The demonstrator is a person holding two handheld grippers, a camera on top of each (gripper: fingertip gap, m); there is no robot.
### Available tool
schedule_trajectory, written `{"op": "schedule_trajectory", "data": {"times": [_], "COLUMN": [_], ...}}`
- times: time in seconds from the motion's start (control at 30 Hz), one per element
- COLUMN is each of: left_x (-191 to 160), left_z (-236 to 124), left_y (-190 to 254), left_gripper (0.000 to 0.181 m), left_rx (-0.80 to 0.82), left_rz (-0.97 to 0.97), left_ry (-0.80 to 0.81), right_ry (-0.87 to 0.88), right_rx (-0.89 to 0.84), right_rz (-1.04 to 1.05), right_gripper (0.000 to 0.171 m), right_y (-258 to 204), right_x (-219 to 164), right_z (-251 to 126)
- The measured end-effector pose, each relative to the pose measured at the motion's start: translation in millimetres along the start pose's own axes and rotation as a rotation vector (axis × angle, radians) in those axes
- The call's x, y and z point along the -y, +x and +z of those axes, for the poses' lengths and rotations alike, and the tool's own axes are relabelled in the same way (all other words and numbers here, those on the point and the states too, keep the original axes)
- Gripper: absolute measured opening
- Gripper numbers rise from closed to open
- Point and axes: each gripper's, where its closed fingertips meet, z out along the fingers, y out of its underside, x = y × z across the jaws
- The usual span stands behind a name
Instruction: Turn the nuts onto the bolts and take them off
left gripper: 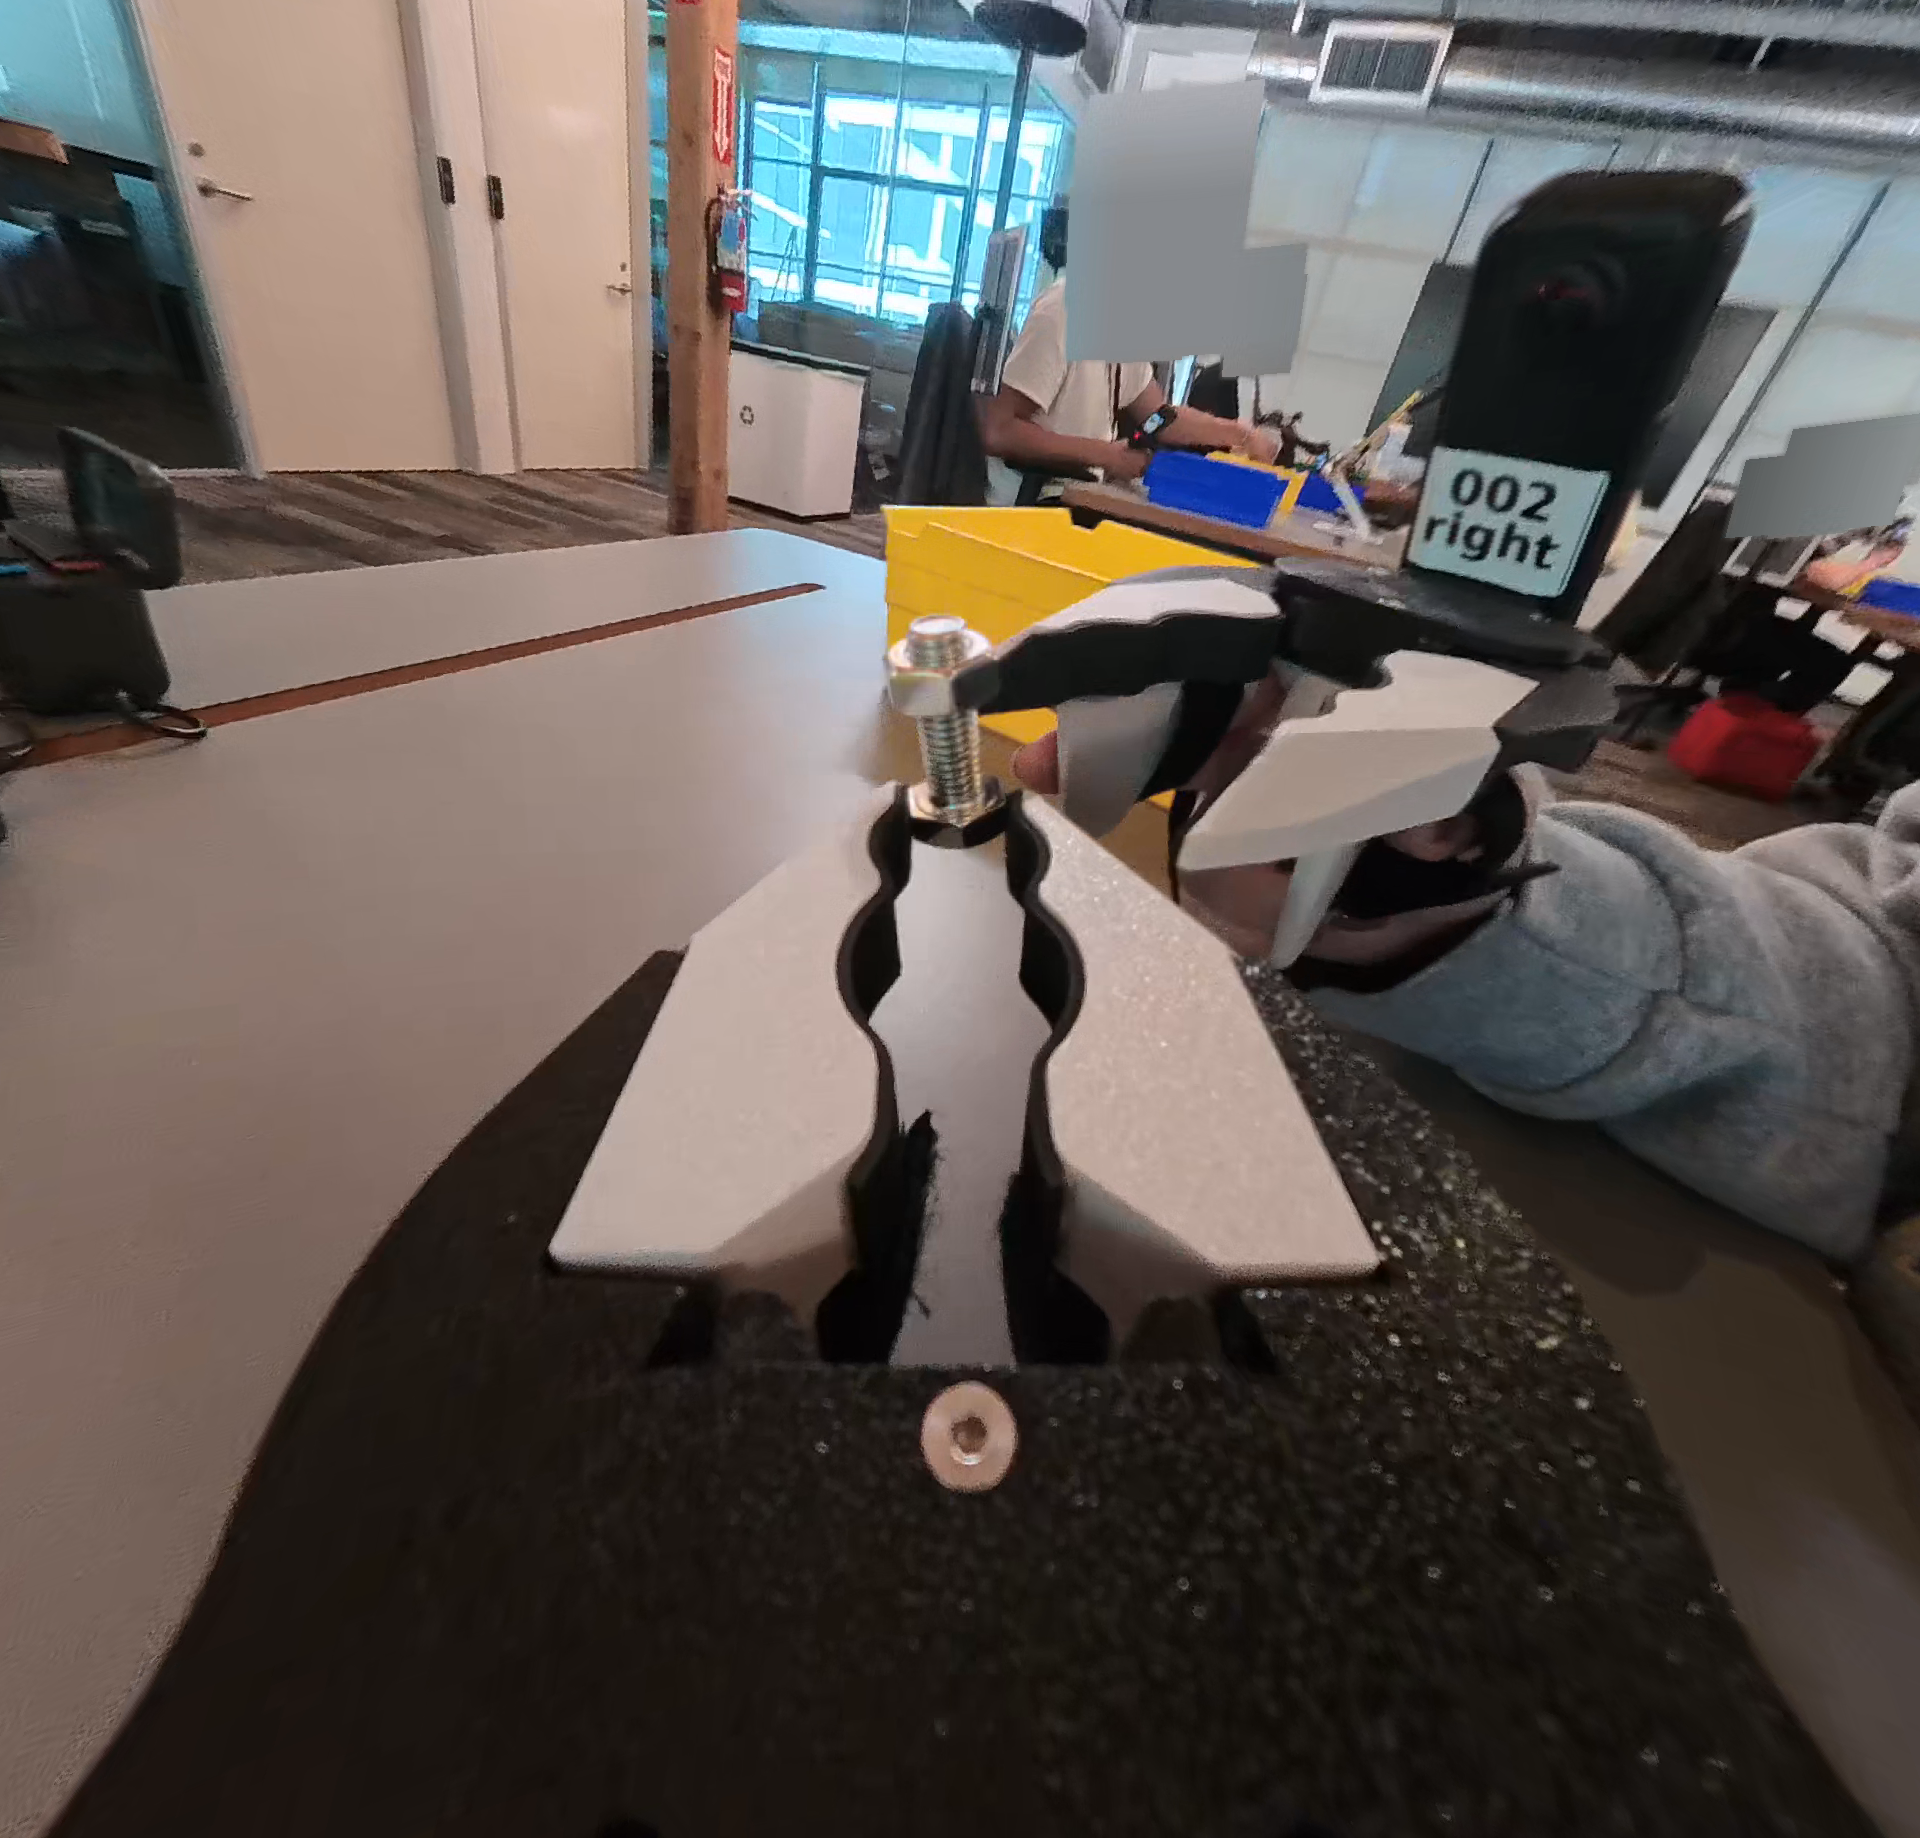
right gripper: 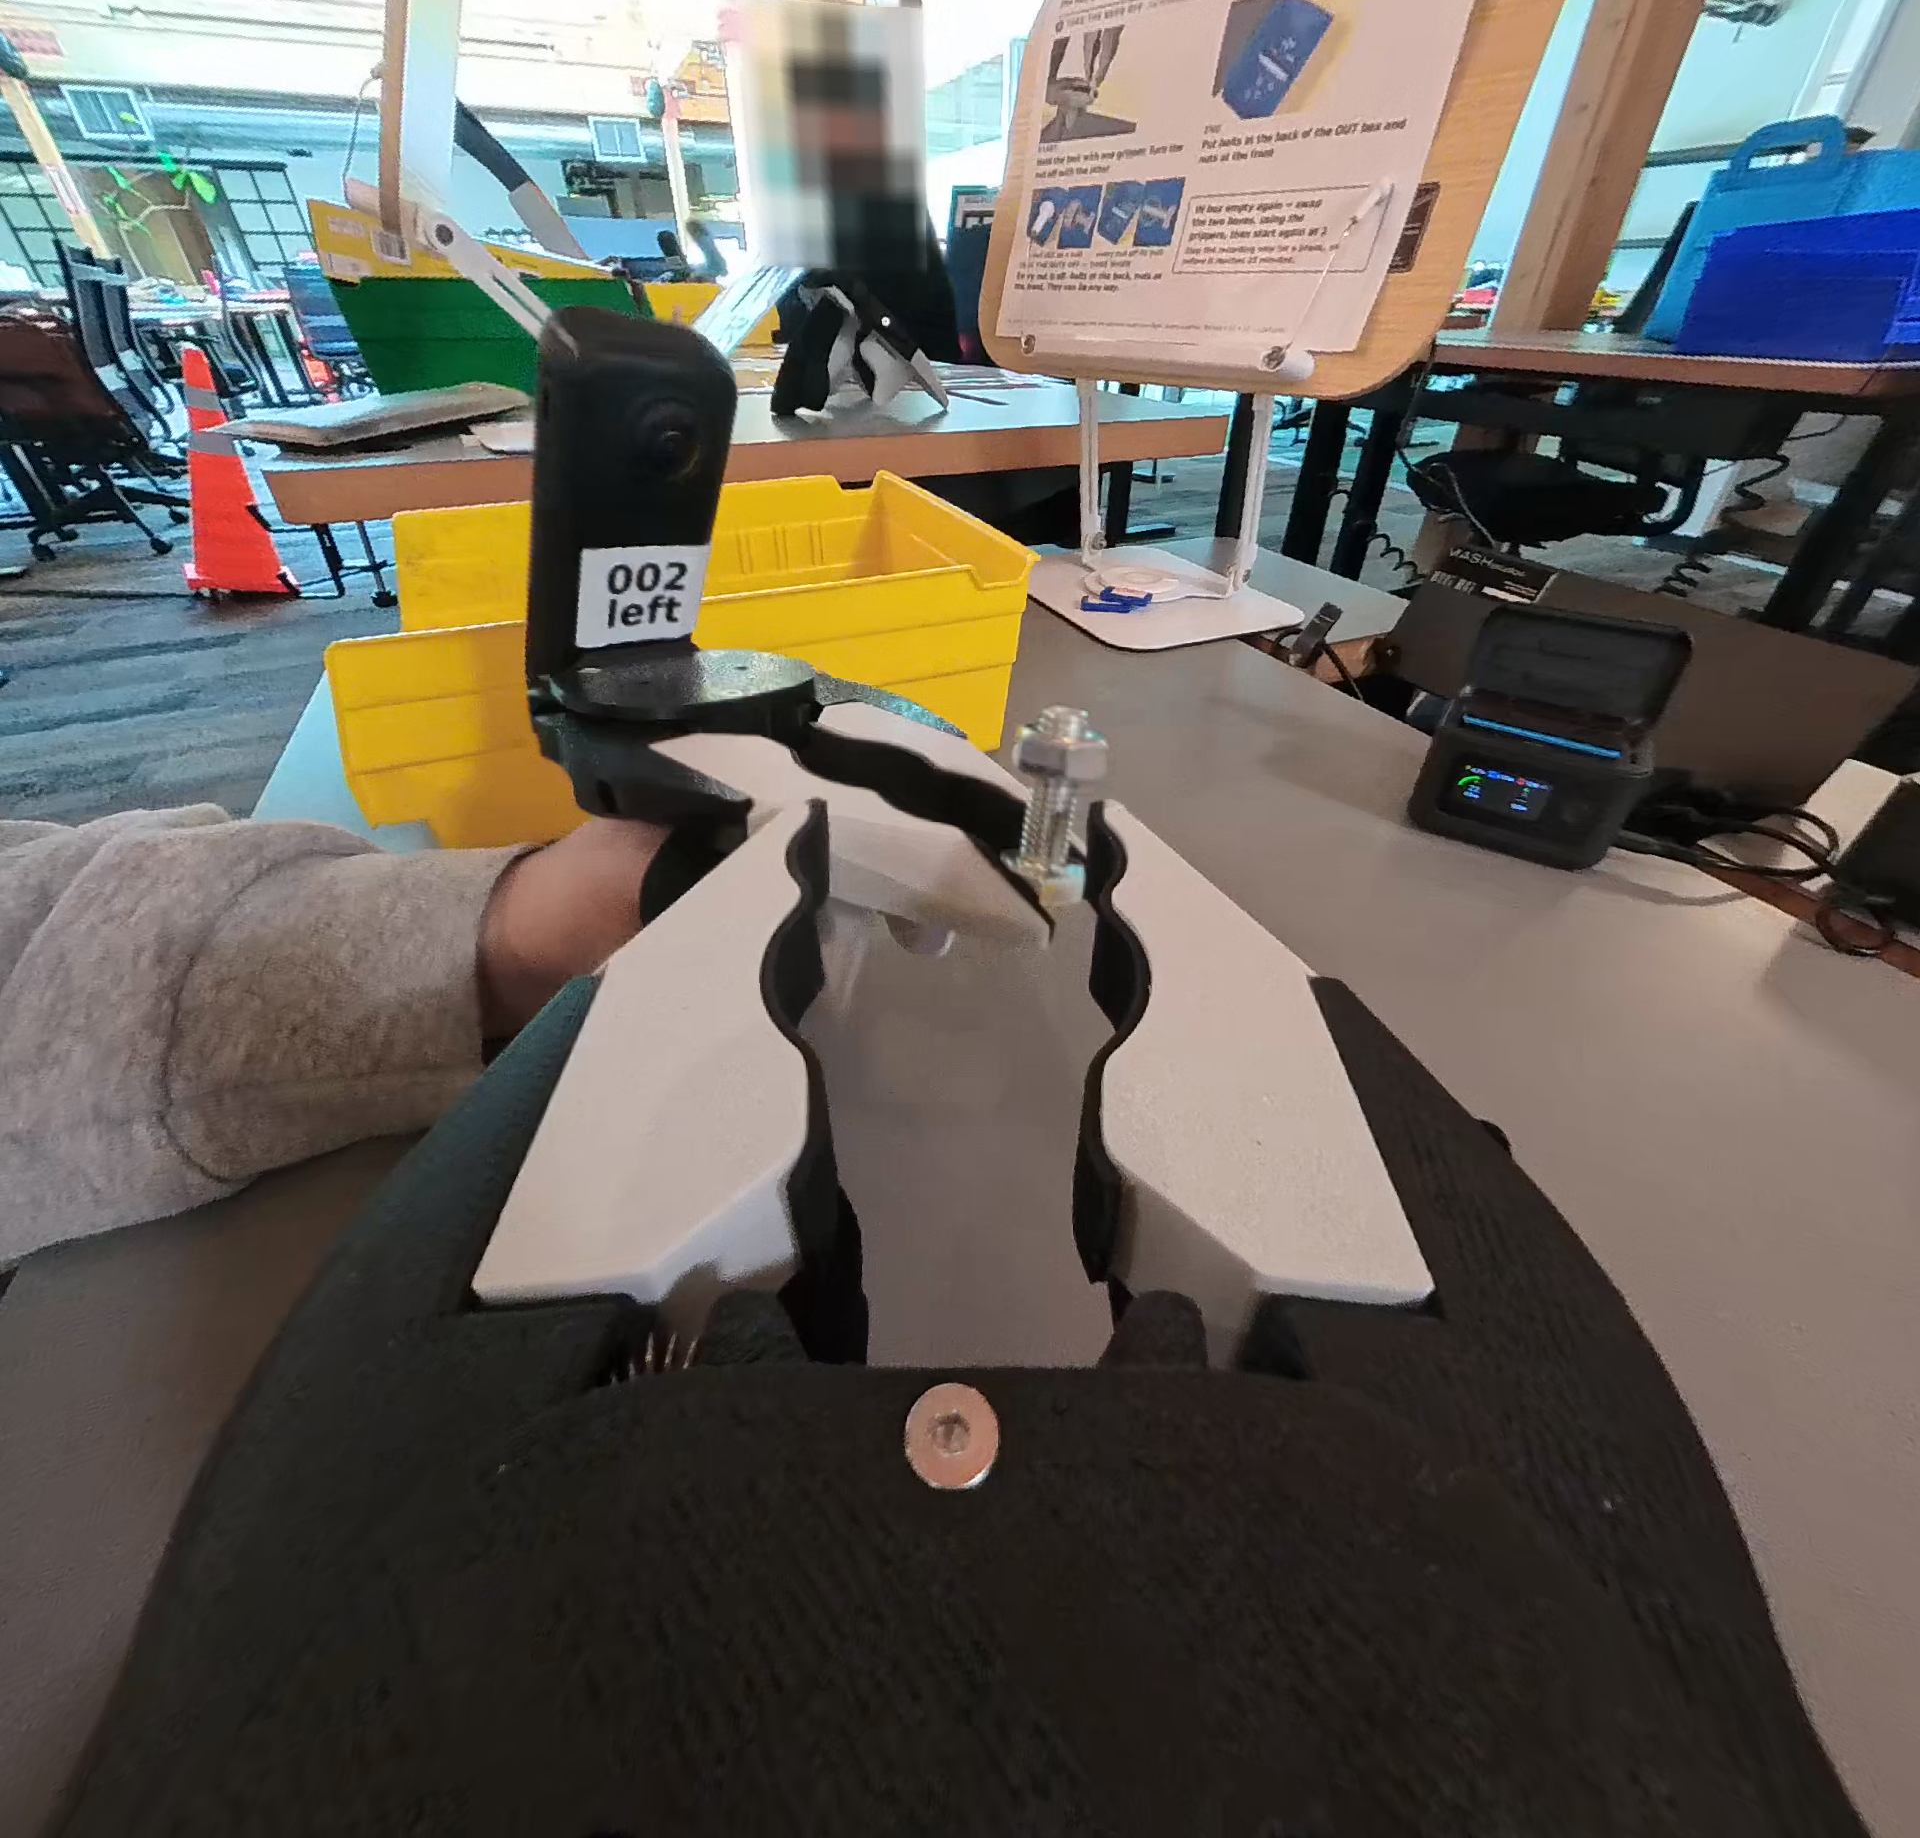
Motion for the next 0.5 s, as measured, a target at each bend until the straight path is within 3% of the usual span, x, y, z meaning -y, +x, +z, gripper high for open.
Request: {"op": "schedule_trajectory", "data": {"times": [0.27, 0.5], "left_x": [-9, -3], "left_z": [12, 6], "left_y": [32, 14], "left_gripper": [0.015, 0.016], "left_rx": [-0.135, -0.051], "left_rz": [0.076, 0.048], "left_ry": [-0.051, -0.021], "right_ry": [0.016, 0.008], "right_rx": [-0.012, 0.01], "right_rz": [-0.002, -0.02], "right_gripper": [0.051, 0.052], "right_y": [2, -3], "right_x": [2, 1], "right_z": [-1, 1]}}
